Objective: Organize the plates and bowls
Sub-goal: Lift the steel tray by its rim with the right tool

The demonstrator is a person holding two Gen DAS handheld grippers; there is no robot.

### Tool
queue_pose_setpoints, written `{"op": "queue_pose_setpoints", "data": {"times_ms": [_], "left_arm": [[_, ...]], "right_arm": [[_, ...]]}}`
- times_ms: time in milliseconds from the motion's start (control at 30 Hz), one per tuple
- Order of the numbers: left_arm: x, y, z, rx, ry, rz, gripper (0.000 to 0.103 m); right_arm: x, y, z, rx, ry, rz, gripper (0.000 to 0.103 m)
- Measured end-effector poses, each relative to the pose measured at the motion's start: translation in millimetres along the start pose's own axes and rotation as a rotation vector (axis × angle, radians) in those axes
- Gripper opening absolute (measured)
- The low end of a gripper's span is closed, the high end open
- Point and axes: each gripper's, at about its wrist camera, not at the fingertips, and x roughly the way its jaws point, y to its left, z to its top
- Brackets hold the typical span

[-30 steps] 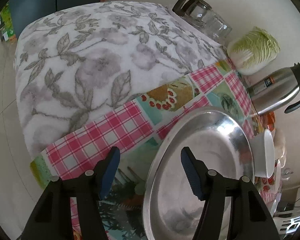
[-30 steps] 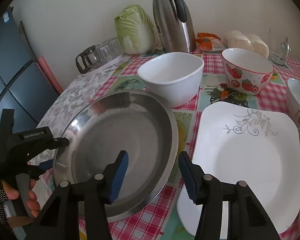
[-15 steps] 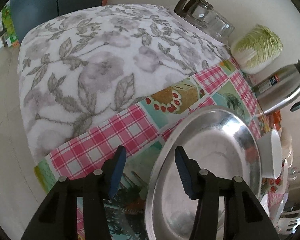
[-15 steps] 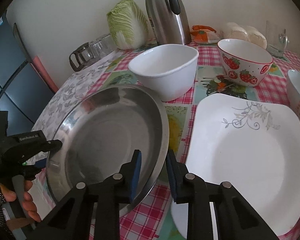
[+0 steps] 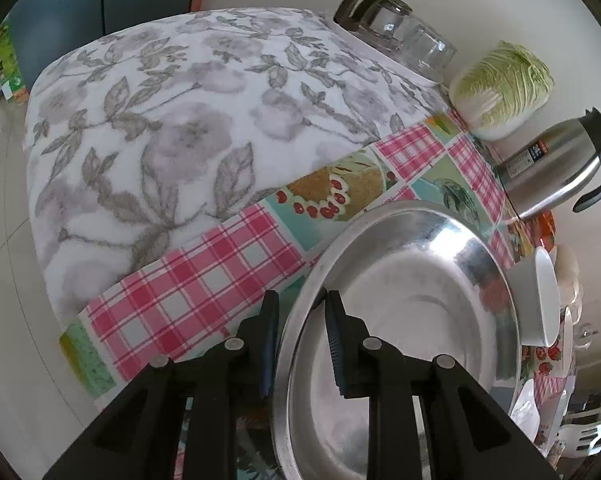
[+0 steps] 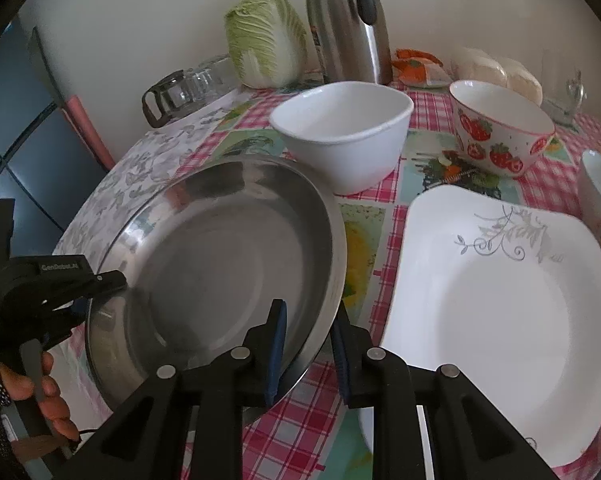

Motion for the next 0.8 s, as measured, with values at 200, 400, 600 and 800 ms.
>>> {"op": "queue_pose_setpoints", "data": {"times_ms": [200,400,600,800], "left_arm": [[-19,3,2,0.003,-0.041,0.009,0.024],[-38,0,1,0.014,-0.085,0.008,0.024],[-56,-20,-4,0.082,-0.143,0.017,0.024],[-45,-4,-3,0.019,-0.113,0.058,0.024]], "right_arm": [[-14,10,5,-0.025,-0.034,0.025,0.023],[-26,12,6,-0.026,-0.056,0.052,0.024],[-36,26,5,-0.111,-0.084,0.056,0.023],[-21,6,-1,-0.03,-0.03,0.095,0.023]]}}
